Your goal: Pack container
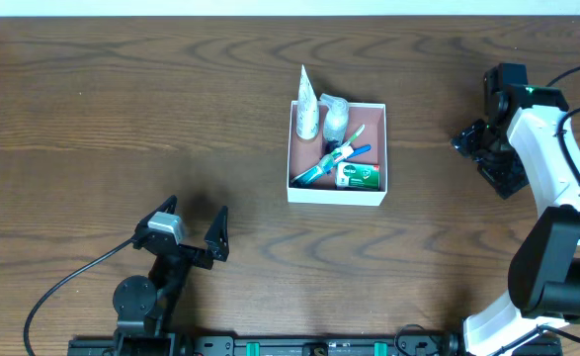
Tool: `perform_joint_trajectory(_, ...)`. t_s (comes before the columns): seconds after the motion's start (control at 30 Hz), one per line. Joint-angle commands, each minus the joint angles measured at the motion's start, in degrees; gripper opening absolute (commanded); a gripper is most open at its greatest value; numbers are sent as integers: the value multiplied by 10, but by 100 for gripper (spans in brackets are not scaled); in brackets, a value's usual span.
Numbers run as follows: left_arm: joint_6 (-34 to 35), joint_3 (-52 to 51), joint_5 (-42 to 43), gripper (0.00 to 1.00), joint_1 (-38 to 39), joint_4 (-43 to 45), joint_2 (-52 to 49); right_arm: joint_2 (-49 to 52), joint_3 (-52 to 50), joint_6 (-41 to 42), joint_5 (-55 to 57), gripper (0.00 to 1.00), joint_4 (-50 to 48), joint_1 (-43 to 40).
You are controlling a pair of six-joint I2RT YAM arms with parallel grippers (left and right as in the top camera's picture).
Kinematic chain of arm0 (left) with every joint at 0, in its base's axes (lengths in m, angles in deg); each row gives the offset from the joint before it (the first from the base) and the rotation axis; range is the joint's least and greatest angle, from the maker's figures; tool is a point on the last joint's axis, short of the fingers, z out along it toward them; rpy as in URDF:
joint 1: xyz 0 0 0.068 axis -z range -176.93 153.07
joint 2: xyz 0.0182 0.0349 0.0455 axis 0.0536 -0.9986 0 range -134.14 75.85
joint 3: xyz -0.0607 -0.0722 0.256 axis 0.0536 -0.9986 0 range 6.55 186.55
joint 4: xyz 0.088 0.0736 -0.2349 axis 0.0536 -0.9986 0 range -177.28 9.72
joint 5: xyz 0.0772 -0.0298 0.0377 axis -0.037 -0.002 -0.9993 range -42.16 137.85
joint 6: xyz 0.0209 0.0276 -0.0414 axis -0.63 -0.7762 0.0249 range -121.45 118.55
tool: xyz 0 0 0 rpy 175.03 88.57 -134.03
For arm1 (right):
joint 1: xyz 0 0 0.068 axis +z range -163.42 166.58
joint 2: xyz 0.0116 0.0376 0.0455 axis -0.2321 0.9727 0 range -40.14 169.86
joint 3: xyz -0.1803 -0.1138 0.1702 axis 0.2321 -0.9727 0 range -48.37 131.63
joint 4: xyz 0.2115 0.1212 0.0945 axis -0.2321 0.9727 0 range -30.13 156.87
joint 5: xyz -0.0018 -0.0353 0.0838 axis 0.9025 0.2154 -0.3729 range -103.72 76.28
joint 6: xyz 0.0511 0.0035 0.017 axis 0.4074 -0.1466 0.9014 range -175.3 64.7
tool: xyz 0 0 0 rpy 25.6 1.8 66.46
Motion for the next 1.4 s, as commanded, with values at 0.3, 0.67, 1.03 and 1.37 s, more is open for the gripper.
perform_joint_trajectory(0.3, -63, -9, -13, 98, -3, -24, 5, 4, 4, -2, 6, 99, 0, -3)
perform_joint_trajectory(0.67, -7, -9, -73, 98, -3, -29, 4, 4, 4, -2, 6, 99, 0, -3)
perform_joint_trajectory(1.03, -7, -9, -72, 98, -3, -29, 3, 4, 4, -3, 6, 99, 0, -3)
perform_joint_trajectory(1.37, -7, -9, -73, 98, -3, -29, 3, 4, 4, -2, 6, 99, 0, -3)
